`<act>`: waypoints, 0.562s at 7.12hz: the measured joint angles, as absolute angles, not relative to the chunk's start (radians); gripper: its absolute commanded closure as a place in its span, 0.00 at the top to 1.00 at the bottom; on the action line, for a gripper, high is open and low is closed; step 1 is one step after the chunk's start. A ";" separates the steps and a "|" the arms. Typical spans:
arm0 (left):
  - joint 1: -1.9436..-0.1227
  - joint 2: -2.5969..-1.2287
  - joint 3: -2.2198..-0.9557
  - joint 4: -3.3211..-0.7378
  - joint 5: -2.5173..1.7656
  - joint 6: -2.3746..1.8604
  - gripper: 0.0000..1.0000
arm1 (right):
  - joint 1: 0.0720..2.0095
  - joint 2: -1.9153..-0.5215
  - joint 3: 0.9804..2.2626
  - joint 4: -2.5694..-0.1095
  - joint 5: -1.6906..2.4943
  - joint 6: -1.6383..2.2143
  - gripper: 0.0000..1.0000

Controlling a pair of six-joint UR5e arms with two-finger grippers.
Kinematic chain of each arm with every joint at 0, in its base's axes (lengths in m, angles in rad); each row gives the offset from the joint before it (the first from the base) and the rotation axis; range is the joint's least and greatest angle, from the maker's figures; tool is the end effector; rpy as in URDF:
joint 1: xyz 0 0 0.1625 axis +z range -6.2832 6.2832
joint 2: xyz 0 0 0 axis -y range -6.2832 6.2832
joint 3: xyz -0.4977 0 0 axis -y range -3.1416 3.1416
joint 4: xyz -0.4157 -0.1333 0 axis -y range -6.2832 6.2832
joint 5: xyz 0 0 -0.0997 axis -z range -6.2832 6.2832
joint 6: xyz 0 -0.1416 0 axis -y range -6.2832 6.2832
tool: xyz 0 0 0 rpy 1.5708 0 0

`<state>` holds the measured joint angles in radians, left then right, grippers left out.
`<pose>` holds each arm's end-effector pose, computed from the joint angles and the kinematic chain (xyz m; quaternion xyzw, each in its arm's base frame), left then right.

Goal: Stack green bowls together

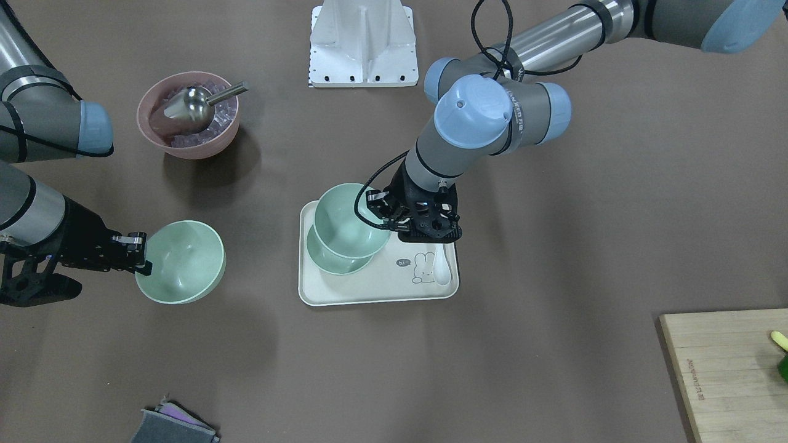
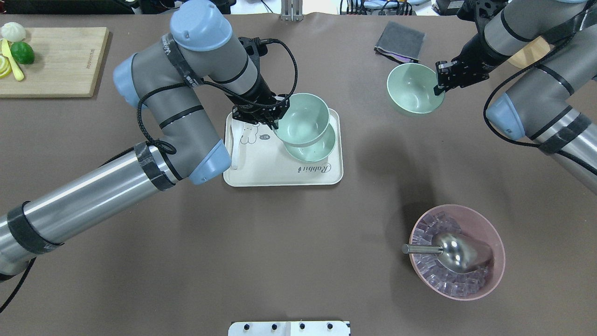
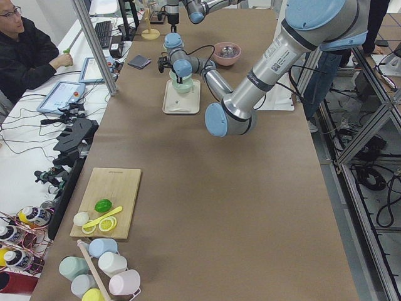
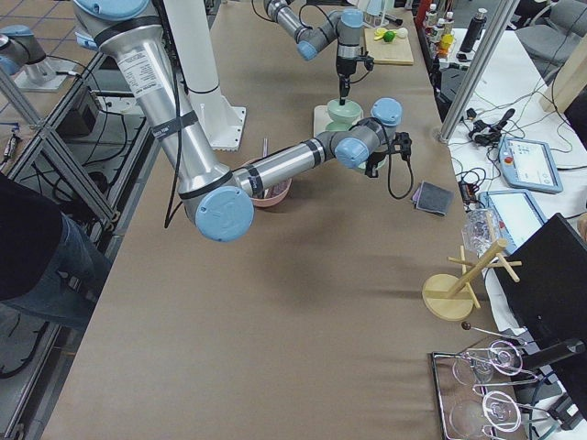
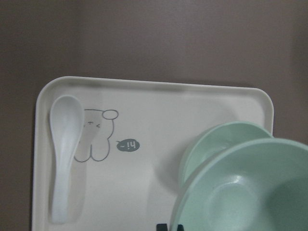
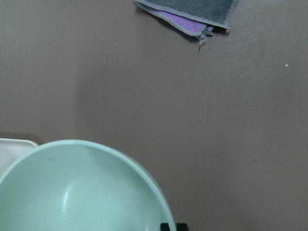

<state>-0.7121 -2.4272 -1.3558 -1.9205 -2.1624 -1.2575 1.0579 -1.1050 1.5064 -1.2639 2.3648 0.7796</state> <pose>0.6171 -0.6044 0.2208 -0.0003 0.5222 -0.0308 0.8523 -0.3381 -0.6663 0.4553 0.0369 -0.4821 -0.0179 0.8751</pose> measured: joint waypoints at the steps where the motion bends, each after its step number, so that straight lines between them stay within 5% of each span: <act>1: -0.692 -2.431 -1.331 -1.959 -2.125 -1.268 0.00 | 1.058 -1.102 1.508 -1.265 2.365 0.781 0.00; 4: -0.667 -2.434 -1.317 -1.980 -2.093 -1.273 0.07 | 1.058 -1.094 1.510 -1.267 2.365 0.782 0.00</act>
